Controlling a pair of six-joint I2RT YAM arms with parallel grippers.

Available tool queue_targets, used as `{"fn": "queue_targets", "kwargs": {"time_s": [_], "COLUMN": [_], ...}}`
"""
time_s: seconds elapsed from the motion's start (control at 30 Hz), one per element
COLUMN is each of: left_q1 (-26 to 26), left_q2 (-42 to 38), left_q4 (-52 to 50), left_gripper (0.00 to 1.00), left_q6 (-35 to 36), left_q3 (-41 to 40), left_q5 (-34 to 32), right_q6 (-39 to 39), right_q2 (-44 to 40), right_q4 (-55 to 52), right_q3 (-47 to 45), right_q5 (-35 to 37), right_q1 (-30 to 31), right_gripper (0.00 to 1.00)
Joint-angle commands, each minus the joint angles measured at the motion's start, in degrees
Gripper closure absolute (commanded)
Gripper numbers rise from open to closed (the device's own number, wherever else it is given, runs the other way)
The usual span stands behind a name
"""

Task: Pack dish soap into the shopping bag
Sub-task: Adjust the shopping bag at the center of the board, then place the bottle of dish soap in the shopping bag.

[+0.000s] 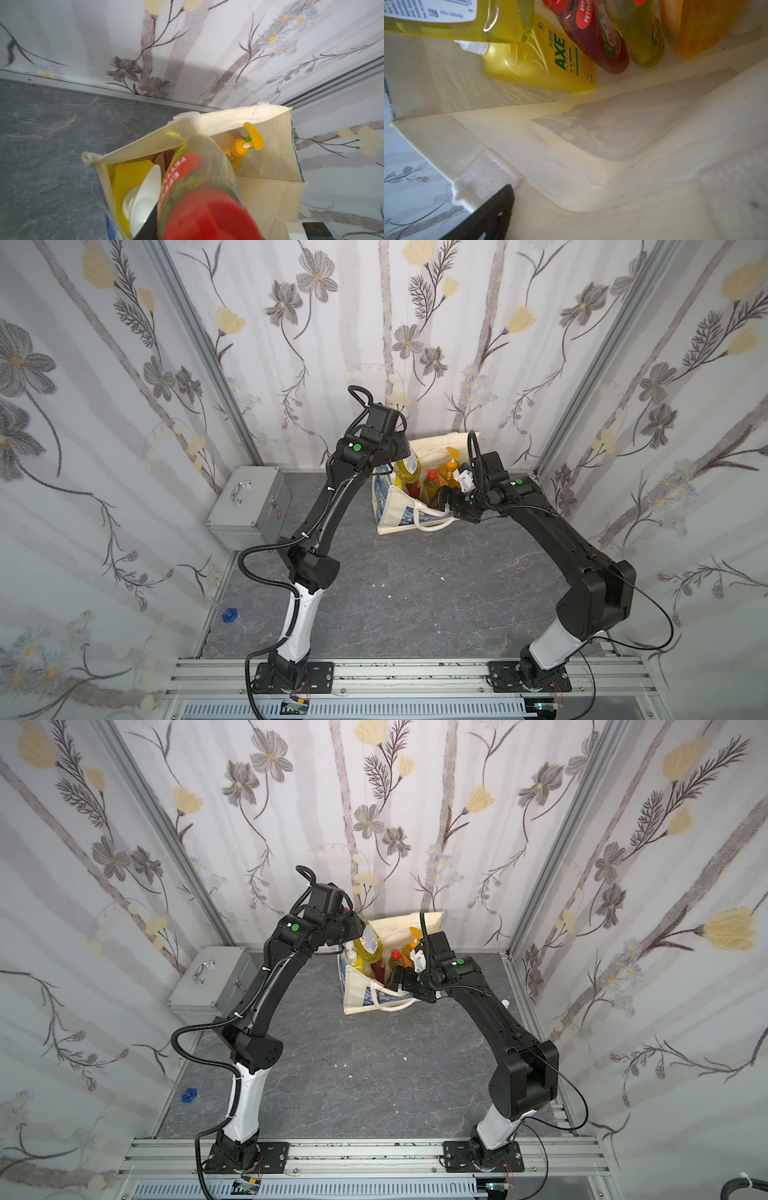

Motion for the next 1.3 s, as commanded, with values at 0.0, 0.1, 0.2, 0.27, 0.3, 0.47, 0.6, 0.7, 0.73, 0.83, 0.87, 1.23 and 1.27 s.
{"fn": "queue_targets", "kwargs": {"time_s": [0.0,0.1,0.2,0.27,0.3,0.47,0.6,0.7,0.73,0.83,0.87,1.23,1.27], "left_q1": [-0.45,-0.78,-1.05,-1.26,-1.61,-2.87,-3.27,-3.86,-3.99,-4.98,-5.41,-6.77,-6.89], "left_q2": [-1.80,-2.07,-1.73,-1.31,-1.13,-0.51,0.09,0.60,0.71,0.52,0.28,-0.50,-0.36], "left_q4": [3.58,3.45,3.93,4.07,3.94,3.06,3.87,5.92,6.58,9.48,10.53,12.45,12.44], "left_gripper": [0.76,0.76,0.76,0.76,0.76,0.76,0.76,0.76,0.76,0.76,0.76,0.76,0.76], "left_q6": [1.10,1.61,1.47,1.10,1.07,1.27,0.92,0.85,0.88,2.23,2.78,2.48,2.21], "left_q3": [0.73,0.73,0.75,0.81,0.80,0.82,0.82,0.82,0.91,0.91,0.91,0.82,0.82], "left_q5": [-5.58,-8.11,-8.81,-8.77,-9.22,-12.18,-13.30,-13.29,-13.31,-14.55,-14.96,-12.69,-12.18], "right_q6": [-0.93,-0.99,-1.00,-1.27,-1.42,-2.05,-2.23,-2.38,-2.41,-2.57,-2.58,-0.16,0.31], "right_q2": [-0.51,-0.91,-1.16,-1.32,-1.35,-1.36,-1.62,-2.11,-2.16,-2.79,-3.07,-6.81,-7.19], "right_q4": [0.02,0.49,0.38,0.32,0.16,-0.66,-0.74,-0.78,-0.75,-0.72,-0.68,2.45,2.87], "right_q3": [-1.06,-1.78,-2.01,-2.01,-2.01,-2.09,-2.41,-2.82,-2.93,-3.65,-3.89,-7.41,-8.11], "right_q5": [-0.07,-0.19,-0.11,-0.02,0.28,0.66,0.51,0.51,0.51,0.49,0.44,-0.49,-0.58], "right_q1": [0.13,0.25,0.32,0.37,0.43,0.59,0.72,0.78,0.74,0.71,0.68,-1.89,-2.33], "right_gripper": [0.00,0.00,0.00,0.00,0.00,0.00,0.00,0.00,0.00,0.00,0.00,0.00,0.00]}}
